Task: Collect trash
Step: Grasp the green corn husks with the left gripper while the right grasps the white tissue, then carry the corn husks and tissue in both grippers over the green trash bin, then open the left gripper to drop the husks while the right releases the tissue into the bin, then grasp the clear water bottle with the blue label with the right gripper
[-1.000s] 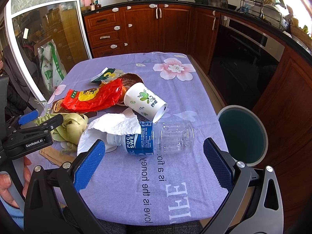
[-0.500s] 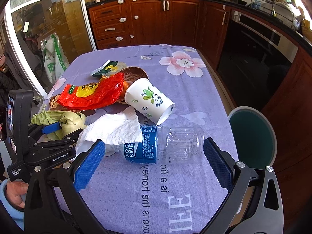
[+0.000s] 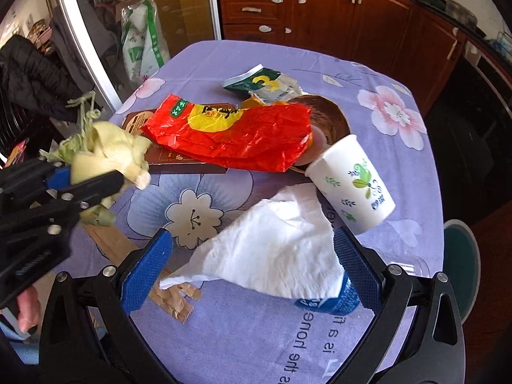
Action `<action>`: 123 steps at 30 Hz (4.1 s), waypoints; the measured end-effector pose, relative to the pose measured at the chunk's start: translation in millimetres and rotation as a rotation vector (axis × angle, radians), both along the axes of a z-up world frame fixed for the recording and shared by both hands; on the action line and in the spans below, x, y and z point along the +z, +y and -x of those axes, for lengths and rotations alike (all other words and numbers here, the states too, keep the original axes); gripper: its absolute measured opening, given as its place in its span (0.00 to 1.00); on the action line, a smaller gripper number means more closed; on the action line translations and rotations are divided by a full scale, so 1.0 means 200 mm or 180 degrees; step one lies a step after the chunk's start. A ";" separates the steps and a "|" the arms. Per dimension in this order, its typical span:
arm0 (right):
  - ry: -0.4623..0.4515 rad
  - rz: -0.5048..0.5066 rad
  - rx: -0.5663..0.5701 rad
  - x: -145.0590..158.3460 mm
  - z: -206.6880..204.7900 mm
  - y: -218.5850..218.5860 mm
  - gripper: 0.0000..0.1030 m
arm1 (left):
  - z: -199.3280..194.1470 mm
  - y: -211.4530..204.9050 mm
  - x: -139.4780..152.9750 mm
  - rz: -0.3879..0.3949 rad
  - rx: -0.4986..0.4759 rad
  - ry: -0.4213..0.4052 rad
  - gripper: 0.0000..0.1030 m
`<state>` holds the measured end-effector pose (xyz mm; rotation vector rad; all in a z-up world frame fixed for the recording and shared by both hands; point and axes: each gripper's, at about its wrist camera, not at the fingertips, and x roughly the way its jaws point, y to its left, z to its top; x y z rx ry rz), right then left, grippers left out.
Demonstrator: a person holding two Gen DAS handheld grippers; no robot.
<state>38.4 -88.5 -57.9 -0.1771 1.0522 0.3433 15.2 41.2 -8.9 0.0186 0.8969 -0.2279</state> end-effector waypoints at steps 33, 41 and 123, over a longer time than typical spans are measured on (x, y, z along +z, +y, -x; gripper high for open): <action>-0.0767 -0.0412 -0.1427 0.51 0.18 -1.13 0.03 | -0.08 -1.11 0.40 0.0447 -0.1921 -0.0255 0.24; -0.0695 -0.0427 -0.2202 0.32 0.34 -1.75 0.03 | -0.12 -1.88 0.13 0.0277 -0.2731 0.0260 0.25; 0.0021 -0.0772 -0.1350 0.17 0.14 -0.91 0.94 | -0.26 -0.43 -0.13 0.0158 -0.0806 0.0309 0.96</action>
